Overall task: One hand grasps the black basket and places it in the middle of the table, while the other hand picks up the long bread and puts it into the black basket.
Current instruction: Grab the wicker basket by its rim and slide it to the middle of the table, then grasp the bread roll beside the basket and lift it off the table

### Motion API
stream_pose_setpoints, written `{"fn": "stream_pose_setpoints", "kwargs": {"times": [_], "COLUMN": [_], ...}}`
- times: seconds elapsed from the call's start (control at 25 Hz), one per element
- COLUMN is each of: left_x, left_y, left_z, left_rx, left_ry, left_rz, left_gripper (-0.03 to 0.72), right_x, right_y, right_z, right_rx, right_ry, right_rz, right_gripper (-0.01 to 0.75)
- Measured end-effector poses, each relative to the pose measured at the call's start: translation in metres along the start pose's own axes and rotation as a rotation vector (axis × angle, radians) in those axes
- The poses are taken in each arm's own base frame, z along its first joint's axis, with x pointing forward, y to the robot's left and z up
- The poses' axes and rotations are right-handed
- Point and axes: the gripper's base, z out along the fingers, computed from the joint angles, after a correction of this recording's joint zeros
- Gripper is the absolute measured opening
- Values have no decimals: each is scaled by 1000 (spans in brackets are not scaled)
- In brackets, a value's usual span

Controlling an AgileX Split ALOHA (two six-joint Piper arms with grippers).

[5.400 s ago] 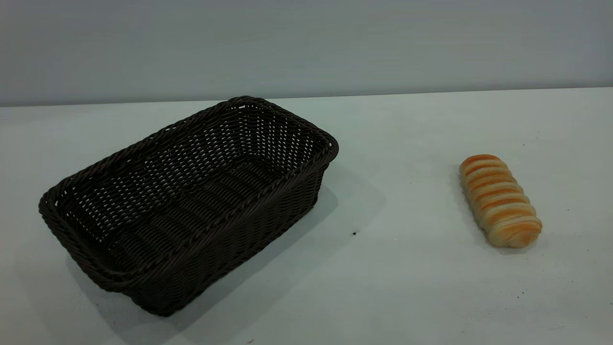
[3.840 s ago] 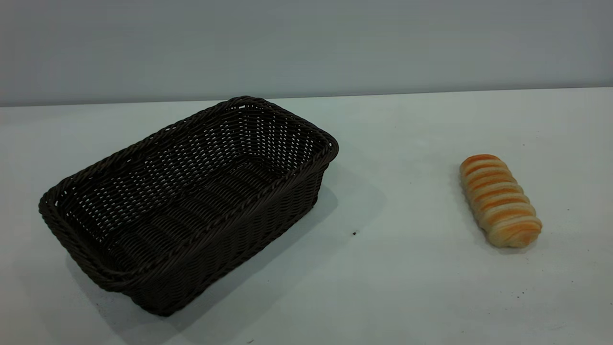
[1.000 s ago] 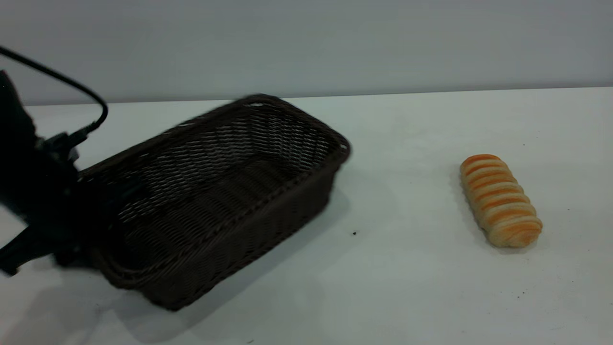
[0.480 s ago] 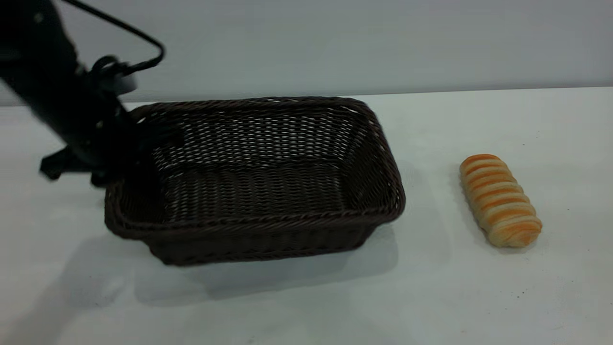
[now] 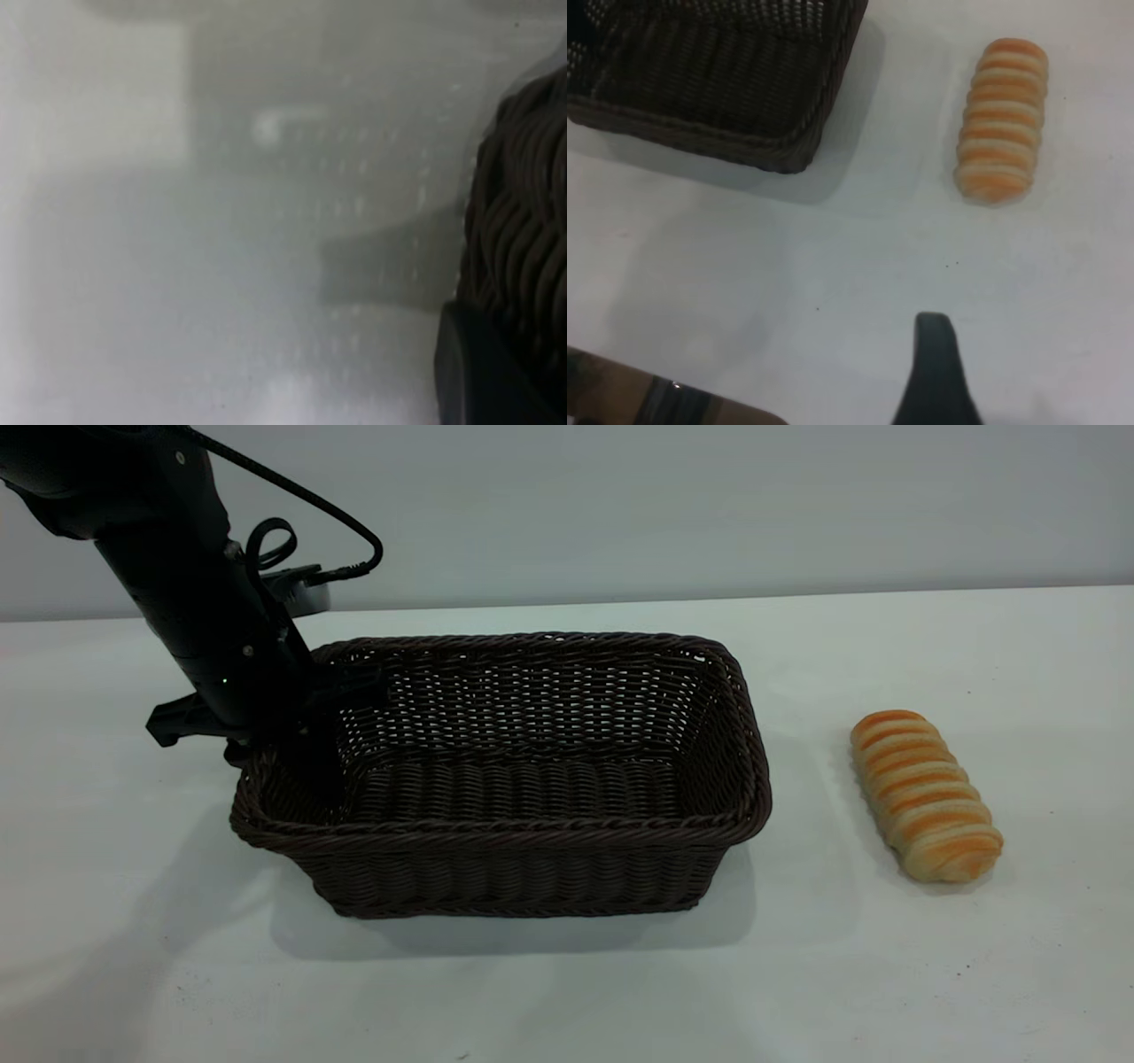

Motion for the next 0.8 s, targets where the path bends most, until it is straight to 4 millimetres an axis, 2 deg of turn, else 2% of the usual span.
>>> {"fn": "stream_pose_setpoints", "kwargs": {"times": [0.08, 0.24, 0.32, 0.4, 0.52, 0.68, 0.8], "left_x": [0, 3, 3, 2, -3, -6, -2], "left_y": [1, 3, 4, 5, 8, 7, 3], "left_z": [0, 2, -3, -15, -46, -100, -141], "left_rx": [-6, -27, -43, -65, -106, -147, -139], "left_ry": [5, 34, 40, 30, -34, -138, -217], "left_rz": [16, 42, 48, 49, 63, 111, 117], "left_gripper": [208, 375, 438, 465, 477, 478, 478], "right_x": [0, 0, 0, 0, 0, -1, -5], "right_y": [0, 0, 0, 0, 0, 0, -2], "right_z": [0, 0, 0, 0, 0, 2, 13], "right_rx": [0, 0, 0, 0, 0, -3, -31], "right_ry": [0, 0, 0, 0, 0, 3, 35], "right_rz": [0, 0, 0, 0, 0, 7, 15], "right_gripper": [562, 562, 562, 562, 562, 562, 562]}}
